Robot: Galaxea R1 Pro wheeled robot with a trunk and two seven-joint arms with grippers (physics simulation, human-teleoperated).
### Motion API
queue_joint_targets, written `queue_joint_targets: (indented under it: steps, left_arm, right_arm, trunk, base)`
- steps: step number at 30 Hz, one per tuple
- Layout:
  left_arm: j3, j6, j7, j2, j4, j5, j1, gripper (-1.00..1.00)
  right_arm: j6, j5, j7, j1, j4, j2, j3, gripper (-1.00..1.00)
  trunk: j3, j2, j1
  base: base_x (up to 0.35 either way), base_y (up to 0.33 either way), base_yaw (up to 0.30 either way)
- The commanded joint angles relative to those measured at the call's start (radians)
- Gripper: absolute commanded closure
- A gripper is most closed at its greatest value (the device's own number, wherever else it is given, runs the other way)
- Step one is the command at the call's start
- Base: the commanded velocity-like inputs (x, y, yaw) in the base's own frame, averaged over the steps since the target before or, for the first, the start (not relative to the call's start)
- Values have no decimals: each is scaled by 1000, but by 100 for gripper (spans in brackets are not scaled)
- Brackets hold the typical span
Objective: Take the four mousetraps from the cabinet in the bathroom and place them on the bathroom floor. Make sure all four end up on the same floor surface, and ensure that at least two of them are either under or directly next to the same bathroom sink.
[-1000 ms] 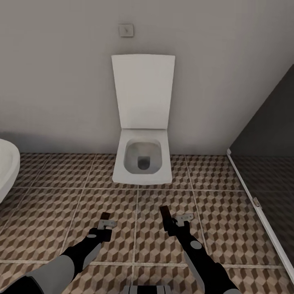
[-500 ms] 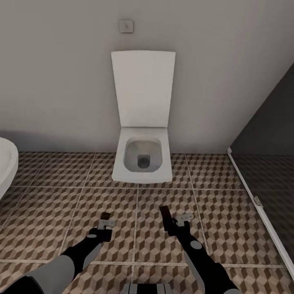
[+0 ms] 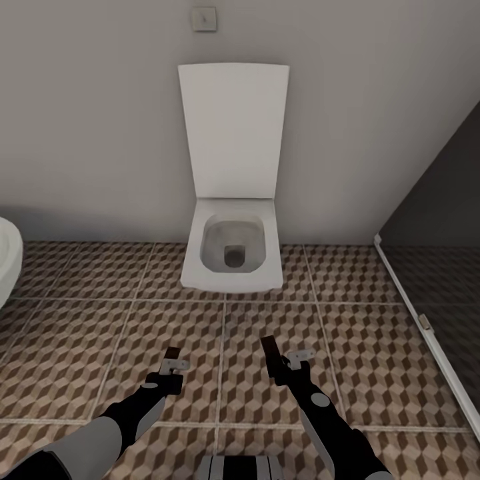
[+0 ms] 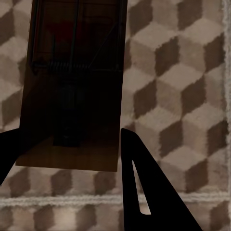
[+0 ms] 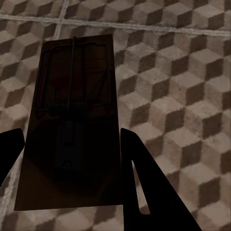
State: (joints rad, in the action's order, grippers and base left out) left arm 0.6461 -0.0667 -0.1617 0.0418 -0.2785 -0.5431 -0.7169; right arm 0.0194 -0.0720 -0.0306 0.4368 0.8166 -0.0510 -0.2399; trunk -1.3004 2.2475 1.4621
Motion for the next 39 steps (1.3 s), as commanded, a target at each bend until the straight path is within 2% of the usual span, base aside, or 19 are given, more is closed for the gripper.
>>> queue_joint_targets:
  steps: [1, 36, 39]
  left_arm:
    - [9, -7, -10, 1, -4, -3, 0, 100]
    - [9, 5, -10, 2, -11, 0, -1, 100]
    - [9, 23, -10, 2, -25, 0, -1, 100]
  right_arm:
    - [2, -8, -3, 0, 1, 0, -2, 100]
    - [0, -8, -3, 0, 1, -1, -2, 100]
    - [0, -8, -3, 0, 1, -1, -2, 100]
  trunk:
    - [-5, 8, 4]
    - [-150, 253, 138]
    - [-164, 253, 139]
  base:
    - [0, 0, 0]
    - [0, 0, 0]
    - [0, 0, 0]
